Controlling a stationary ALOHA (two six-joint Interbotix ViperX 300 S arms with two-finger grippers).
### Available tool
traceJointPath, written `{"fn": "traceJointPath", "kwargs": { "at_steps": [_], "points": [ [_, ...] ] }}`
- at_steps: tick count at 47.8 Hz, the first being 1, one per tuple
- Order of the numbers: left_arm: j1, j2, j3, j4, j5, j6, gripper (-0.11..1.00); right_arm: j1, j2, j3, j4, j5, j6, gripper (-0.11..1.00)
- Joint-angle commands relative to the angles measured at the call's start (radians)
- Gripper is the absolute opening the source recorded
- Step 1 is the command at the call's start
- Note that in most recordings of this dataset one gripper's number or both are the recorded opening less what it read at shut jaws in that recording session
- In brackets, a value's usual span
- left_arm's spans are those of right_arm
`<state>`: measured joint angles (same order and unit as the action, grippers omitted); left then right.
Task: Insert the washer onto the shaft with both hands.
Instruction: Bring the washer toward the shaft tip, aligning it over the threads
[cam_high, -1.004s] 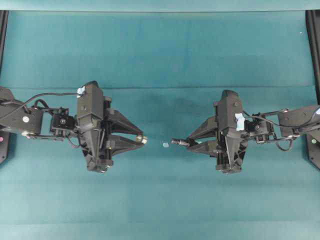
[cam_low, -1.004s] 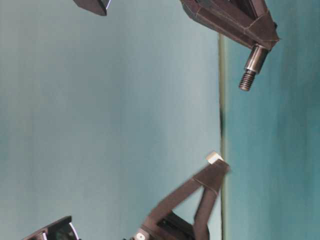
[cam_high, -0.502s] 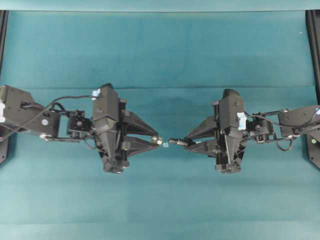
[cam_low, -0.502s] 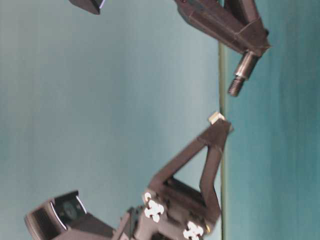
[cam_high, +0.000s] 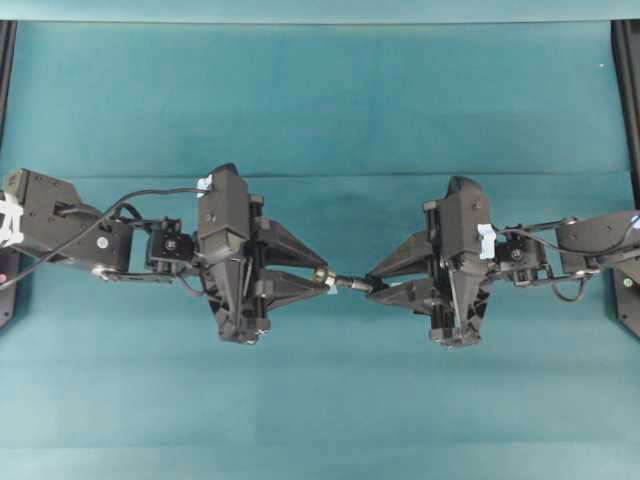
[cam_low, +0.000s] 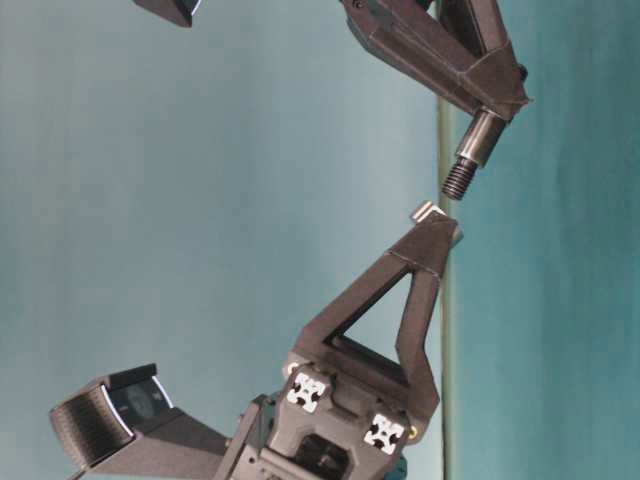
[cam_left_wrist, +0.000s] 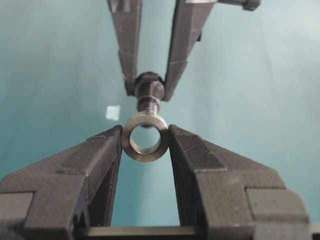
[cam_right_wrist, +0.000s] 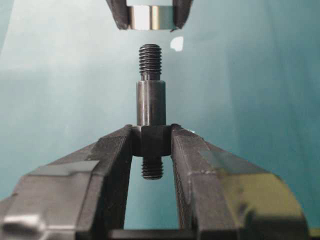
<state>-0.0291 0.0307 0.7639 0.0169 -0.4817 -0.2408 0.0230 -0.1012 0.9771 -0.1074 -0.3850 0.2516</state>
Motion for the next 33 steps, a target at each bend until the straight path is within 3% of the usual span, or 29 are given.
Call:
{"fn": "traceJointPath", "kwargs": {
  "at_steps": [1, 33],
  "points": [
    [-0.002, 0.0, -0.025, 0.002, -0.009, 0.0, 0.38, 0.003, -0.006, -0.015, 0.003, -0.014, 0.009, 0.0],
    [-0.006, 0.06, -0.077, 0.002, -0.009, 0.0, 0.38, 0.003, -0.005, -0.018, 0.002, -0.012, 0.009, 0.0]
  ]
}}
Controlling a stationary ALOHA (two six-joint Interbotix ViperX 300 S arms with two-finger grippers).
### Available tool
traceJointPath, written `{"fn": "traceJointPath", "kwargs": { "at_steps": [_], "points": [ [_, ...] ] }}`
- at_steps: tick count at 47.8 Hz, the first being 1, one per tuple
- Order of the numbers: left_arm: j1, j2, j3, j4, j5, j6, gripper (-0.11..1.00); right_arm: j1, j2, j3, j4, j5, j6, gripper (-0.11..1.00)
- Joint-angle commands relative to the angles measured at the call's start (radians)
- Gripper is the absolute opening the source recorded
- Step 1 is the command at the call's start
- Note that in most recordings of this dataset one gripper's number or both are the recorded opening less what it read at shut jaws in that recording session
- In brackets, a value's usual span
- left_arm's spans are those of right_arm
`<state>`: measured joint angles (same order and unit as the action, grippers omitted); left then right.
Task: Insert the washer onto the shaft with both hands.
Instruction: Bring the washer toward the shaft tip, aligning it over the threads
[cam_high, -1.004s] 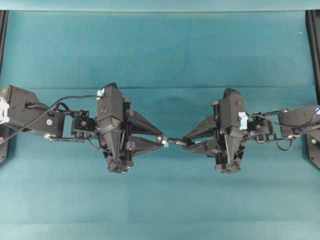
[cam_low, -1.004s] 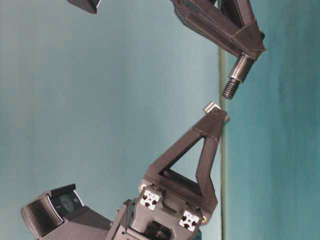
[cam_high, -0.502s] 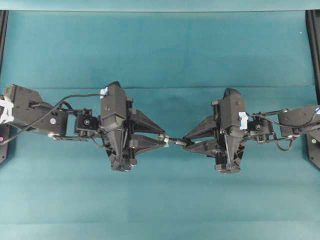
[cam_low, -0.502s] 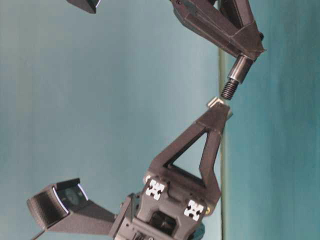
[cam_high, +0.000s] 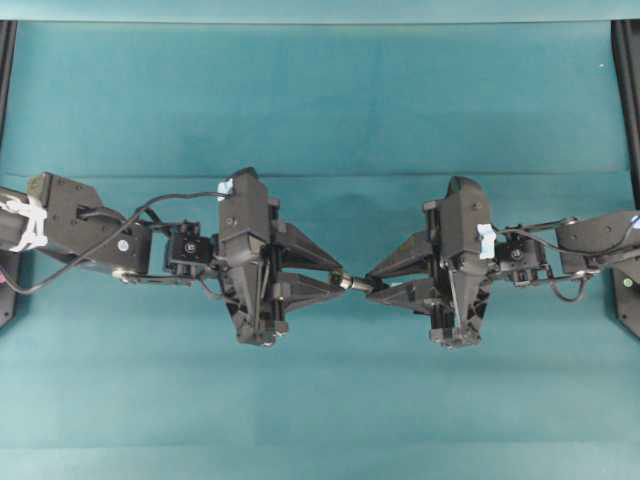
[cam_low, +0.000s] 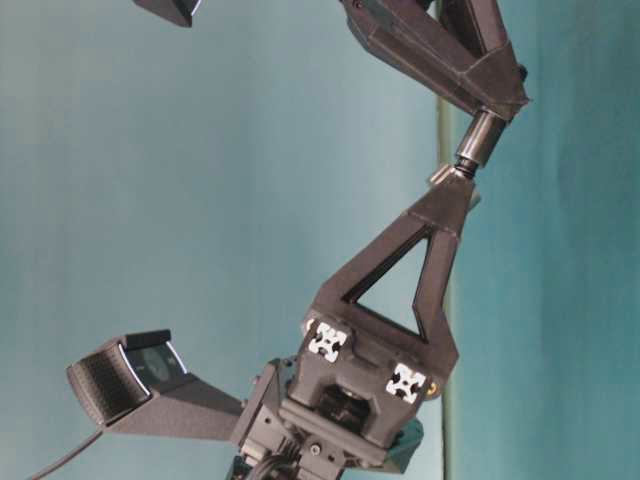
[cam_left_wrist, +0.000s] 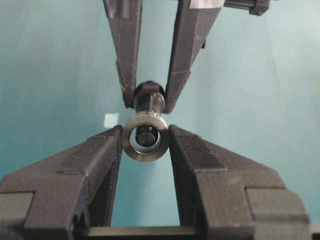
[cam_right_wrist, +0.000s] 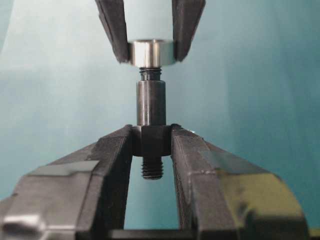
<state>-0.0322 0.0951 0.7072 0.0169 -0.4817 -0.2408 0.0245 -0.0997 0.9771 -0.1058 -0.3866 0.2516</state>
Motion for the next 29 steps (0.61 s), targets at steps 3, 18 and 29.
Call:
{"fn": "traceJointPath", "kwargs": {
  "at_steps": [3, 18, 29],
  "points": [
    [-0.002, 0.0, -0.025, 0.003, -0.009, 0.0, 0.38, 0.002, -0.005, -0.02, 0.002, -0.012, 0.009, 0.0],
    [-0.005, 0.023, -0.046, 0.002, -0.003, 0.0, 0.38, 0.002, 0.0, -0.028, 0.0, -0.012, 0.008, 0.0],
    [-0.009, 0.043, -0.064, 0.002, -0.002, 0.0, 0.38, 0.002, 0.0, -0.028, 0.0, -0.011, 0.008, 0.0]
  ]
}}
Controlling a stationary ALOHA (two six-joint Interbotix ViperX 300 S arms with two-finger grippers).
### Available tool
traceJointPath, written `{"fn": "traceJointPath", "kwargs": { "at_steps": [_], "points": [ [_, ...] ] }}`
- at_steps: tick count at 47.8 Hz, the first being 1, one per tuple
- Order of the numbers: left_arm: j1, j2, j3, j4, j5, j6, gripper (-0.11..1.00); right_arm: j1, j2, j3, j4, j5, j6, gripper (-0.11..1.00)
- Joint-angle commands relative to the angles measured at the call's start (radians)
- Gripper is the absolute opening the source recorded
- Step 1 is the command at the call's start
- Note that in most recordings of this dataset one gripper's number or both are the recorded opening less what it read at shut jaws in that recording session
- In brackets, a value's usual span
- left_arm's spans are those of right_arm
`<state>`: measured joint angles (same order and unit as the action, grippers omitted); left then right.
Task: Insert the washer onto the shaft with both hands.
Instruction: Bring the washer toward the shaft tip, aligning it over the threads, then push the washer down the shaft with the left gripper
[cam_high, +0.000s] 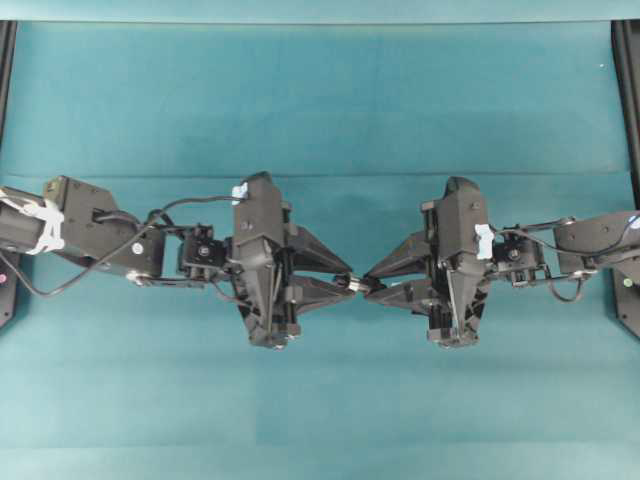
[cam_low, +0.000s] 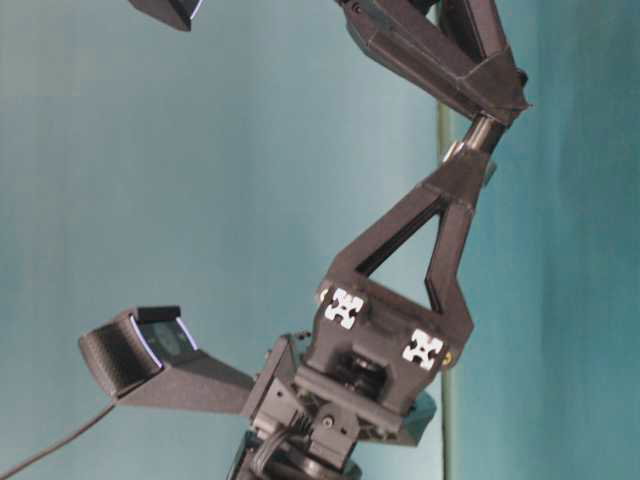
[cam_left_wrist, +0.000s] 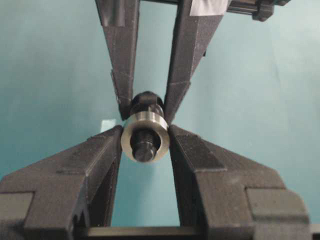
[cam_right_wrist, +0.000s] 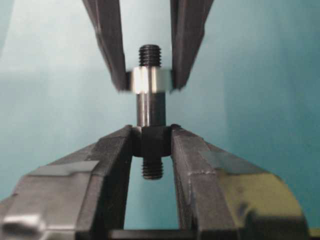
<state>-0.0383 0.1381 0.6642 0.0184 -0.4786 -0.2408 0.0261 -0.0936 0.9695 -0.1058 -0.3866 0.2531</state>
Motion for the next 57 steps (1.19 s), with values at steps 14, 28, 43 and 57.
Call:
{"fn": "traceJointPath", "kwargs": {
  "at_steps": [14, 28, 43, 57],
  "points": [
    [-0.003, 0.009, -0.034, 0.0, -0.003, 0.0, 0.38, -0.002, -0.006, -0.021, 0.0, -0.011, 0.006, 0.0],
    [-0.003, 0.031, -0.063, 0.002, 0.003, 0.002, 0.38, -0.002, -0.006, -0.02, 0.0, -0.009, 0.006, 0.0],
    [-0.003, 0.046, -0.089, 0.0, 0.061, 0.009, 0.38, -0.002, -0.006, -0.021, 0.002, -0.009, 0.008, 0.0],
    [-0.003, 0.046, -0.089, 0.002, 0.063, 0.0, 0.38, -0.002, -0.006, -0.02, 0.002, -0.008, 0.006, 0.0]
  ]
}}
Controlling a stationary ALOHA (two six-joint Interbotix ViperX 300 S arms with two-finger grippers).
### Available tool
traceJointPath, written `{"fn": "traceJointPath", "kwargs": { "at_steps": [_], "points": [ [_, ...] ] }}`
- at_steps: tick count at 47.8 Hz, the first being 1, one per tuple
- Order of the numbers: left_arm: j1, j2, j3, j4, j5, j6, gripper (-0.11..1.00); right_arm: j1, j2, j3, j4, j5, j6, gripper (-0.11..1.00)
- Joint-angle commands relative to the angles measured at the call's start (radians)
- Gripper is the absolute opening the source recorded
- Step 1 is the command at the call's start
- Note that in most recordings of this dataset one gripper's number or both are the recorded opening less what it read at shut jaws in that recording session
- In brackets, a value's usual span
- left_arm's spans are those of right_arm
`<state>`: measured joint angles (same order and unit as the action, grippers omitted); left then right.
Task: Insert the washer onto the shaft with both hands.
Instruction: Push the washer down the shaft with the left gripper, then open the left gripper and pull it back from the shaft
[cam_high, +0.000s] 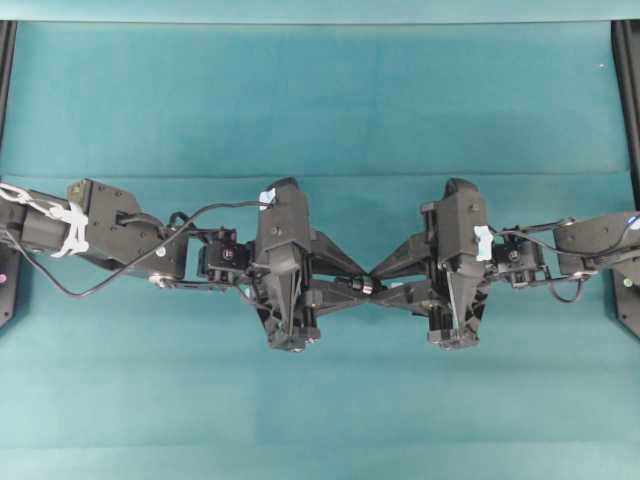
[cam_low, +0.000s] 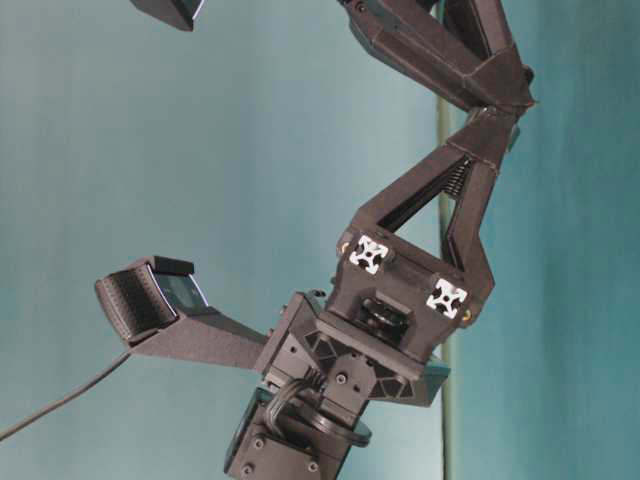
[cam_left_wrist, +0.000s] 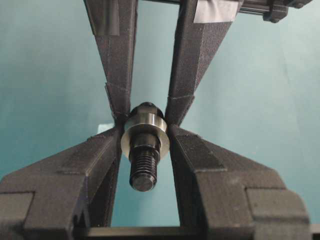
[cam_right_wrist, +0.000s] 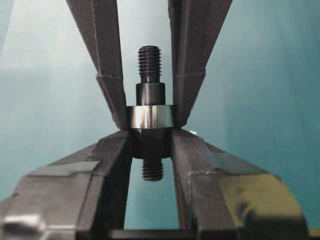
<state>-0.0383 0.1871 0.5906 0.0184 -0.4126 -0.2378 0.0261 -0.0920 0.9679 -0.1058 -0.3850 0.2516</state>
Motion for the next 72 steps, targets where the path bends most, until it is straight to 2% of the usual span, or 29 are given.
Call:
{"fn": "traceJointPath", "kwargs": {
  "at_steps": [1, 15, 38, 40, 45, 47, 56, 72],
  "points": [
    [-0.003, -0.005, -0.014, 0.0, -0.003, -0.005, 0.38, -0.002, -0.008, -0.02, 0.002, -0.009, 0.008, 0.0],
    [-0.003, -0.009, -0.011, 0.0, -0.002, -0.006, 0.38, -0.003, -0.008, -0.02, 0.002, -0.005, 0.008, 0.0],
    [0.0, -0.012, -0.009, 0.0, -0.002, -0.054, 0.38, -0.003, -0.008, -0.02, 0.0, -0.002, 0.011, 0.0],
    [0.0, -0.012, -0.009, 0.0, 0.0, -0.049, 0.45, -0.002, -0.008, -0.02, 0.0, -0.002, 0.011, 0.0],
    [0.0, -0.029, -0.009, 0.0, 0.008, -0.031, 0.77, -0.003, -0.008, -0.018, 0.002, -0.002, 0.012, 0.0],
    [0.0, -0.038, -0.008, 0.0, 0.02, -0.021, 0.83, -0.002, -0.008, -0.02, 0.0, -0.002, 0.012, 0.0],
    [-0.005, -0.064, -0.003, 0.002, 0.114, 0.044, 0.68, -0.002, -0.008, -0.02, 0.002, -0.002, 0.012, 0.0],
    [-0.023, -0.101, 0.005, 0.002, 0.224, 0.132, 0.84, 0.0, -0.008, -0.018, 0.0, 0.015, 0.012, 0.0]
  ]
}}
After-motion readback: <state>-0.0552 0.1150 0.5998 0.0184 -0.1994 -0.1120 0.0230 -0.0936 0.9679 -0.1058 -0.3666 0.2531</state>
